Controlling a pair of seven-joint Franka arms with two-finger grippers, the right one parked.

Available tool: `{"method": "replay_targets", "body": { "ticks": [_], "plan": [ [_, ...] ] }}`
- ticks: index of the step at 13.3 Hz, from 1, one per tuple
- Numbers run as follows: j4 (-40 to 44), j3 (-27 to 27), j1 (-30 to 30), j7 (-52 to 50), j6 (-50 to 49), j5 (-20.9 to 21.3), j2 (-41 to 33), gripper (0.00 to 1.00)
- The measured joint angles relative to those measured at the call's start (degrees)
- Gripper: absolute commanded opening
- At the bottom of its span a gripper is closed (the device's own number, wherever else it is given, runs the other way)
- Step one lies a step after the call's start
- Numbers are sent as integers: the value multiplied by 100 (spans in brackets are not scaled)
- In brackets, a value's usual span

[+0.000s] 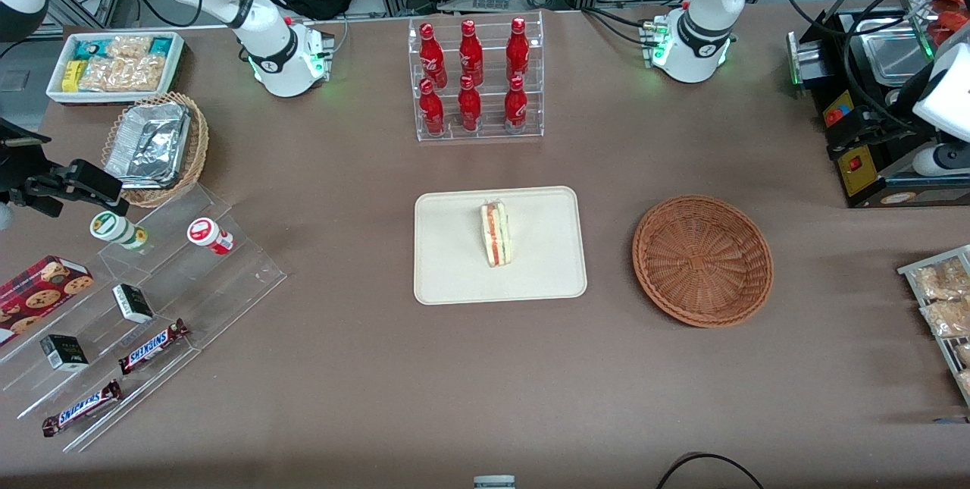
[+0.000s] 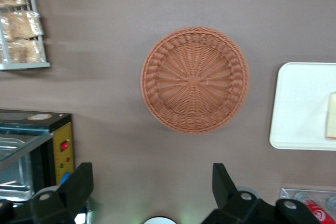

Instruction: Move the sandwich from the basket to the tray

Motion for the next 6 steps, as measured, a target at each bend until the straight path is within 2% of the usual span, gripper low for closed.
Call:
{"method": "replay_targets", "body": {
  "ticks": [2,6],
  "plan": [
    [0,212,10,9,118,-231,4,100],
    [0,282,16,14,278,-257,9,100]
  ]
}}
